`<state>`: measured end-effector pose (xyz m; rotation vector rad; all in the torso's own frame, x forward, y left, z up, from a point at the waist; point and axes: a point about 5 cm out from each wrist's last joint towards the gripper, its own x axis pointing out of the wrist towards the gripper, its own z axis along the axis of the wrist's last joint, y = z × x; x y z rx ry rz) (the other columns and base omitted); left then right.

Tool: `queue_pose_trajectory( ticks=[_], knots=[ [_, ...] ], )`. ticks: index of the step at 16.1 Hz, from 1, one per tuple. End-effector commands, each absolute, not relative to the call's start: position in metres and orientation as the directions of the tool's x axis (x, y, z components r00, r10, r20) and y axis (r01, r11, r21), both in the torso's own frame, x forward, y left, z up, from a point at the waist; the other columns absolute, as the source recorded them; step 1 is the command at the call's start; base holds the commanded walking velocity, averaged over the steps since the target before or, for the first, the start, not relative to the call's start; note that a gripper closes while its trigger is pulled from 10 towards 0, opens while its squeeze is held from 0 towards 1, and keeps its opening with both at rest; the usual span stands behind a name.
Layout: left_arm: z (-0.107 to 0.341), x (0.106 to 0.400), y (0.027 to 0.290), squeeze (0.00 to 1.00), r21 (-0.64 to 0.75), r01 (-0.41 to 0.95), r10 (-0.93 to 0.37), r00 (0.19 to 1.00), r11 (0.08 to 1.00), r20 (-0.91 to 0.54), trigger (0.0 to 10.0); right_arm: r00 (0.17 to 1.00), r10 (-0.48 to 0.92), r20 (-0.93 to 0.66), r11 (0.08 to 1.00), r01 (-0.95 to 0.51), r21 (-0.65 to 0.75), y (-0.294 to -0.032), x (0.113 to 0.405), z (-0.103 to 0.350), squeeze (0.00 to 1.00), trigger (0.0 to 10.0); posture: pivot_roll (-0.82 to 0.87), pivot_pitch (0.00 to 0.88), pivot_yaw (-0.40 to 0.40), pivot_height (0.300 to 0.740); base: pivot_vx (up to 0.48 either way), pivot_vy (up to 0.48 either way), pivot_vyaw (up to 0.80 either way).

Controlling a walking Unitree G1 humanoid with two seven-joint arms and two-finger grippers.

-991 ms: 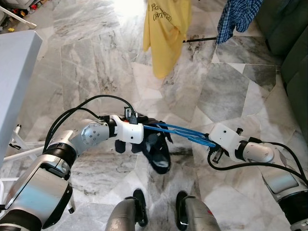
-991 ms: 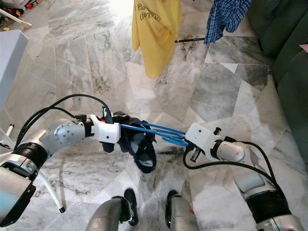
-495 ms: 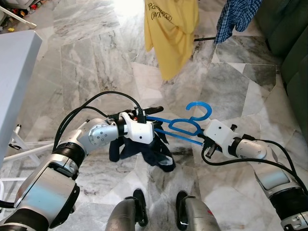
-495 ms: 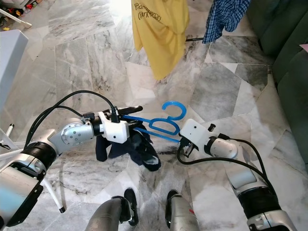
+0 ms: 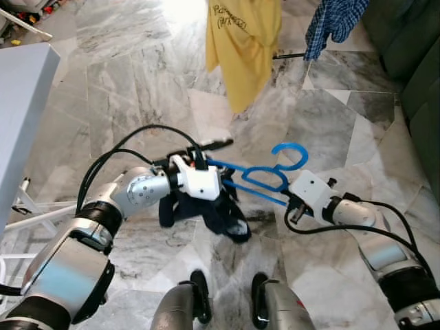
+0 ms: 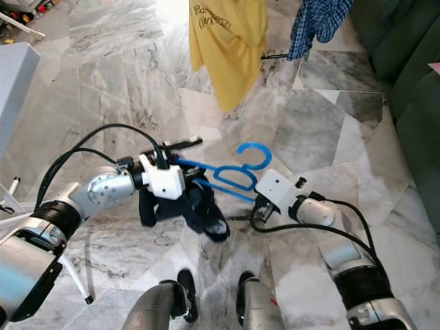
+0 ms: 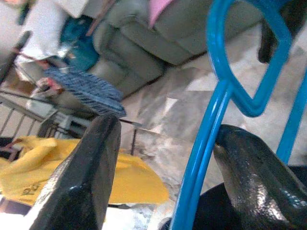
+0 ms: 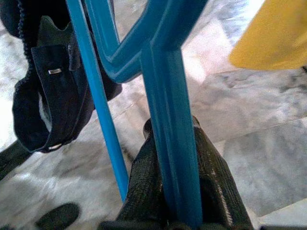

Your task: Hang hanger

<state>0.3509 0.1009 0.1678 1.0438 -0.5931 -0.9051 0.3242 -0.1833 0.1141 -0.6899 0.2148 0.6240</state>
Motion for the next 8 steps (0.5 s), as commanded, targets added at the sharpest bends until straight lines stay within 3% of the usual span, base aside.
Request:
queue_pose_trajectory(
  ticks=[1,8],
  knots=[
    [0.176,0.352,0.102,1.00,0.900,0.313,-0.838,0.537,0.302,0.095,10.0,0.811,0.457,-0.365,0.611,-0.585,-0.533,-0.181,0.325,0.112,0.00,0.0,-0.13,0.304,0.134,0.740,0.000,0.000,0.00],
    [0.173,0.352,0.103,1.00,0.810,0.281,-0.740,0.623,0.515,0.253,10.0,0.880,0.387,-0.276,0.699,-0.475,-0.535,-0.186,0.338,0.124,0.00,0.0,-0.12,0.297,0.125,0.740,0.000,0.000,0.00]
  ],
)
